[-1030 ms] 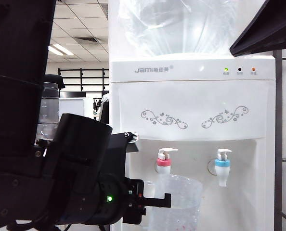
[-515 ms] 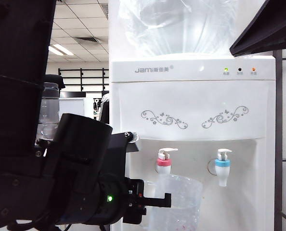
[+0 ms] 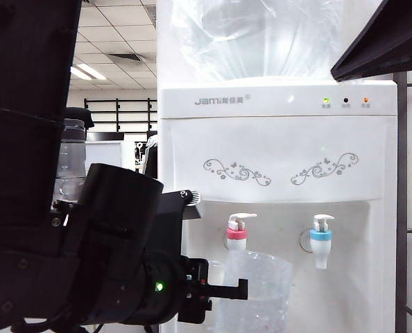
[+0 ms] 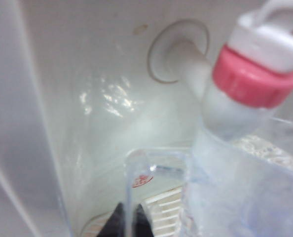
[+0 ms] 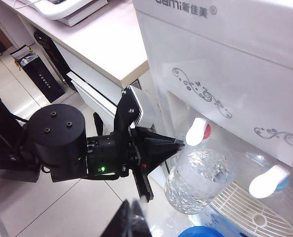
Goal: Pick up the plastic mug from the left desk, go to the hot water outlet of the water dispenser, press the vertical switch to get some water, then put the mug back on the desk.
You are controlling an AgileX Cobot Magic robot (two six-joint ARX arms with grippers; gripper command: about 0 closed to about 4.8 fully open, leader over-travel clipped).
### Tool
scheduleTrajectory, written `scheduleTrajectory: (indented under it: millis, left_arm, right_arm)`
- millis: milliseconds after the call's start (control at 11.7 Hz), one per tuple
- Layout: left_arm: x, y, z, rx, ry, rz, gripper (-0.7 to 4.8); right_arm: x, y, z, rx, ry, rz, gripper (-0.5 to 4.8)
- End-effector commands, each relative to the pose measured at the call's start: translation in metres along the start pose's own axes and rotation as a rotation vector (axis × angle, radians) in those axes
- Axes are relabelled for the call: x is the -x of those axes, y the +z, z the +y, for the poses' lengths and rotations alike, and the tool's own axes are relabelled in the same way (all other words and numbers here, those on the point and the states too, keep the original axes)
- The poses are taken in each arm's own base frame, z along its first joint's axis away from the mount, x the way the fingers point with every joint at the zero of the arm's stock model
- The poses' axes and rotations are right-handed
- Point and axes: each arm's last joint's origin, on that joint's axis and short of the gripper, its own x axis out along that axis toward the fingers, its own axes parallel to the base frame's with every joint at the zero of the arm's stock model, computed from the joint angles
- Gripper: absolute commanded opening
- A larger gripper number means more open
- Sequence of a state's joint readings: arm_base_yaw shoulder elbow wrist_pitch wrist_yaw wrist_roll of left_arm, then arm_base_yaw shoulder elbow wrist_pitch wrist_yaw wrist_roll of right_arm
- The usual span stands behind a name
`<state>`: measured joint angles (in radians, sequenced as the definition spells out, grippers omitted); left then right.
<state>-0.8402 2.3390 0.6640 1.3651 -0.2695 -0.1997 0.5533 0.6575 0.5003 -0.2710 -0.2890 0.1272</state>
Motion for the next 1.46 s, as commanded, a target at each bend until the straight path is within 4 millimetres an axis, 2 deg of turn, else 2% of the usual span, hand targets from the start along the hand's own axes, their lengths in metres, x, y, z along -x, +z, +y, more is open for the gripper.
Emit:
scheduleTrajectory:
  millis: [86,515,1116,1459]
  left_arm:
    - [0.001,0.008,-0.012,0.014,-0.113,-0.078,-0.05]
    - [0.016,-0.004,-0.012,-0.040,-0.117,-0.021,-0.05]
    - [0.018,-0.005,-0.017,-0.104,-0.135,-0.023,-0.05]
    - [0.018,0.002,-0.018,-0.096,-0.140,-0.046,-0.05]
  right_arm:
    - [0.001,0.002,0.001,0.002,0.005,-0.018,-0.06]
    - [0.001,0.002,0.001,0.002,0.005,-0.018,-0.06]
    - [0.001,0.002,0.001,0.002,0.005,-0.018,-0.06]
    - [0.001,0.002,0.001,0.002,0.005,-0.017,-0.06]
